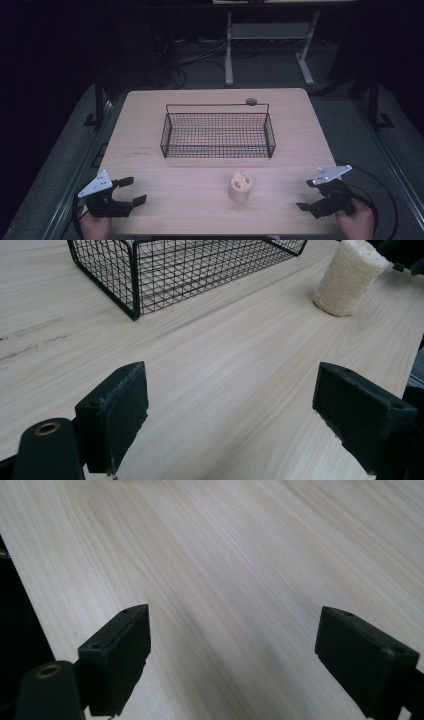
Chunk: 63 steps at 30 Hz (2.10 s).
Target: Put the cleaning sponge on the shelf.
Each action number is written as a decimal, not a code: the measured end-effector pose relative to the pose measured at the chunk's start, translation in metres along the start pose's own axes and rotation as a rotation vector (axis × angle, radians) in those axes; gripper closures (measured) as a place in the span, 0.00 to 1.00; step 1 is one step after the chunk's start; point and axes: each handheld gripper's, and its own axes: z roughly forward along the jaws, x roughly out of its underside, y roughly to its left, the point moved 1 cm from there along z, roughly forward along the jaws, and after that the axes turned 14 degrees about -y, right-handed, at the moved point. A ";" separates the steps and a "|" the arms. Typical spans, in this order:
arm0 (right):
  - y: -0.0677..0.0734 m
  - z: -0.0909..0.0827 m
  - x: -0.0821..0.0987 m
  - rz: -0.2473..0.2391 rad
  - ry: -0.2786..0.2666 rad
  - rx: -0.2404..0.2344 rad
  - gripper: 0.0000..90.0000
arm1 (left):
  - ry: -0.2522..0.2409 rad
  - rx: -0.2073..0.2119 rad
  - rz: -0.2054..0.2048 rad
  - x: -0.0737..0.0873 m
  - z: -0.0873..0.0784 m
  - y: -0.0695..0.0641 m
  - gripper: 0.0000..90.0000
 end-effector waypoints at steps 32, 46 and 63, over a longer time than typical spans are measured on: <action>0.028 0.030 -0.036 -0.066 0.024 -0.074 0.16 | -0.008 -0.014 -0.008 0.001 -0.004 0.002 0.15; 0.043 0.044 -0.055 -0.165 0.072 -0.120 0.16 | -0.010 -0.015 -0.008 0.002 -0.004 0.001 0.15; 0.055 0.063 -0.085 -0.235 0.135 -0.172 0.16 | -0.011 -0.014 -0.010 0.001 -0.004 0.002 0.15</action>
